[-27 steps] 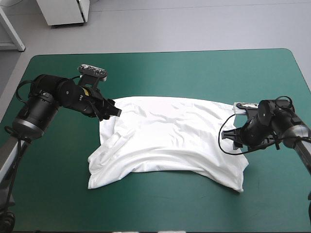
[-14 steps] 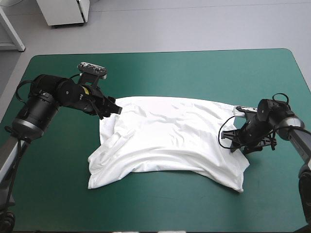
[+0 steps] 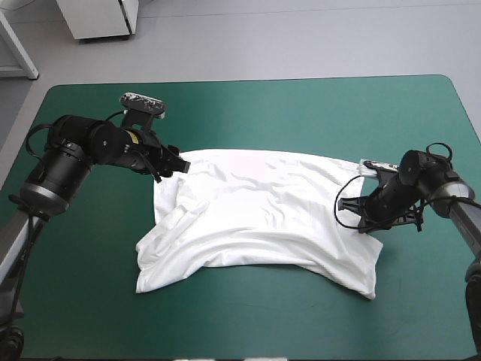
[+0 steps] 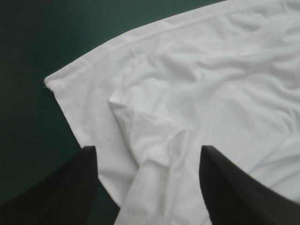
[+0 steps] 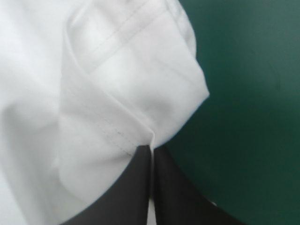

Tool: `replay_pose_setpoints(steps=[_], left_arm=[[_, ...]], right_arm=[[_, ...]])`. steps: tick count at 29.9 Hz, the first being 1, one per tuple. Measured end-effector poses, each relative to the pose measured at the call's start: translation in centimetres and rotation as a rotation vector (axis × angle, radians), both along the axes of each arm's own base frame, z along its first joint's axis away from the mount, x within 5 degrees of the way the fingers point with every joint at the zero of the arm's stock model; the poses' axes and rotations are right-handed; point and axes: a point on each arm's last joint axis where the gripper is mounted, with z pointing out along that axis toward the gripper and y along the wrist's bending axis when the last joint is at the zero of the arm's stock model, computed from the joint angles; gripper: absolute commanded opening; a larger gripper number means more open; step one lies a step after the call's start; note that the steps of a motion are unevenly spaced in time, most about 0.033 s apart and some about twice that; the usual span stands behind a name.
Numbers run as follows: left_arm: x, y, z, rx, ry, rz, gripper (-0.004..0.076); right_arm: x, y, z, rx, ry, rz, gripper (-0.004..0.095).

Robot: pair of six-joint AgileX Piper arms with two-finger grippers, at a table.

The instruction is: Fold the cloth

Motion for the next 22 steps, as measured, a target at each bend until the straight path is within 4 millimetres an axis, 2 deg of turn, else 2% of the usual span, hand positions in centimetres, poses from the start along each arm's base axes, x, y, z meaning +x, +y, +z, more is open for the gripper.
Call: replay_pose_setpoints(steps=[3, 6, 12, 16, 22], left_arm=[[0.2, 0.0, 0.0, -0.001, -0.008, 0.001, 0.0457], [0.3, 0.0, 0.0, -0.002, -0.017, 0.002, 0.0457], [0.3, 0.0, 0.0, -0.001, -0.021, 0.003, 0.0457], [0.3, 0.0, 0.0, -0.003, -0.024, 0.003, 0.0457], [0.3, -0.1, 0.0, -0.005, -0.026, 0.003, 0.0457]], right_arm=[[0.6, 0.9, 2.1, 0.007, -0.071, 0.029, -0.0019], [1.2, 2.6, 3.9, 0.028, -0.133, 0.076, -0.0019], [1.0, 5.6, 4.6, 0.099, -0.157, 0.130, -0.0019], [1.3, 6.9, 3.2, 0.107, -0.111, 0.159, -0.0019], [2.6, 8.1, -0.5, 0.097, -0.015, 0.167, -0.0018]])
